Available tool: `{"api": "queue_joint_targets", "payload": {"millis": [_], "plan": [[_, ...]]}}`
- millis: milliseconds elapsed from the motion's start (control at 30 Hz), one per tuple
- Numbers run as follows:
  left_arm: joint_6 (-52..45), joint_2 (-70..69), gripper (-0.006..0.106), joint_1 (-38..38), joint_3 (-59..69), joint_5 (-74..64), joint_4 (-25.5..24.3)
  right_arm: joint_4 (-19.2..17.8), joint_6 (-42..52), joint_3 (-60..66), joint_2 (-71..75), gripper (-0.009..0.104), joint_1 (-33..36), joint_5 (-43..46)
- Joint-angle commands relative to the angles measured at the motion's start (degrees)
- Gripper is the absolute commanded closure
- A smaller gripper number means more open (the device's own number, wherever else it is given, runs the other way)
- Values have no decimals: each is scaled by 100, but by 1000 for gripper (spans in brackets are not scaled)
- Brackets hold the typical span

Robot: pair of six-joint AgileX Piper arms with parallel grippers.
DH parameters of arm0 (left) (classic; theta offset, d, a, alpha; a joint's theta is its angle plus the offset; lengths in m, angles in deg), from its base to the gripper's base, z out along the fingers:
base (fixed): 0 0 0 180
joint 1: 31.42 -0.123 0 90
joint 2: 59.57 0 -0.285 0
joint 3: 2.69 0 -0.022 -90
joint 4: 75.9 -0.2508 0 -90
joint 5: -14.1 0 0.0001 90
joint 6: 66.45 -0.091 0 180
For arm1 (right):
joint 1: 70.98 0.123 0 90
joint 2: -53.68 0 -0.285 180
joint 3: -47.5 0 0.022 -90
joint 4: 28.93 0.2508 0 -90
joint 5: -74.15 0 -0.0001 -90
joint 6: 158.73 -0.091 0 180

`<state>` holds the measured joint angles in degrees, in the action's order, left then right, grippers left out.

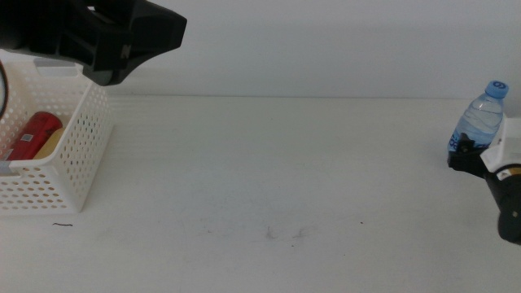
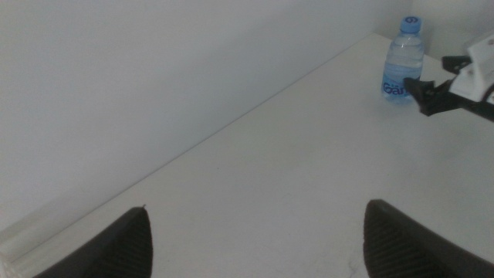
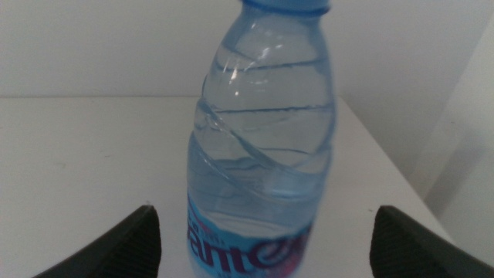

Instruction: Use arms to grab the bottles and put them into the dustbin to the left of the table.

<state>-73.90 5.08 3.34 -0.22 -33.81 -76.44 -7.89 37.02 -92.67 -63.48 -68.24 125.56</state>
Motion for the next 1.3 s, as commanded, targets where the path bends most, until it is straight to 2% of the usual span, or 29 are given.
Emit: {"api": "queue_joint_targets", "payload": {"millis": [0, 133, 400, 567, 600, 633, 667, 733, 767, 867, 967, 1000, 1167, 1200, 1267], "plan": [[17, -14, 7, 13, -37, 95, -3, 37, 62, -274, -250, 21, -45, -2], [17, -14, 7, 13, -37, 95, -3, 385, 74, -803, -514, 3, -45, -615], [17, -14, 7, 13, -37, 95, -3, 694, 525, -1737, -1098, 2, -49, -681], [17, -14, 7, 13, -37, 108, -3, 719, 888, -2249, -1453, 4, -49, -706], [17, -14, 7, 13, -37, 108, -3, 719, 1036, -2319, -1494, 9, -49, -748], [17, -14, 7, 13, -37, 108, -3, 719, 1218, -2387, -1516, 18, -49, -837], [17, -14, 7, 13, -37, 108, -3, 719, 1380, -2439, -1517, 35, -49, -911], [17, -14, 7, 13, -37, 108, -3, 694, 1401, -2507, -1479, 81, -20, -1086], [17, -14, 7, 13, -37, 108, -3, 640, 1401, -2517, -1426, 98, 14, -1123], [17, -14, 7, 13, -37, 108, -3, 552, 1378, -2517, -1118, 95, 324, -1478], [17, -14, 7, 13, -37, 108, -3, 110, 1149, -2517, -699, 96, 919, -1777], [17, -14, 7, 13, -37, 108, -3, -145, 956, -2517, -596, 97, 1152, -1794], [17, -14, 7, 13, -37, 108, -3, -1848, -388, -2595, -540, 98, 2092, -1762], [17, -14, 7, 13, -37, 108, -3, -2023, -615, -2628, -597, 98, 2248, -1776], [17, -14, 7, 13, -37, 108, -3, -2103, -841, -2675, -745, 98, 2504, -1751]]}}
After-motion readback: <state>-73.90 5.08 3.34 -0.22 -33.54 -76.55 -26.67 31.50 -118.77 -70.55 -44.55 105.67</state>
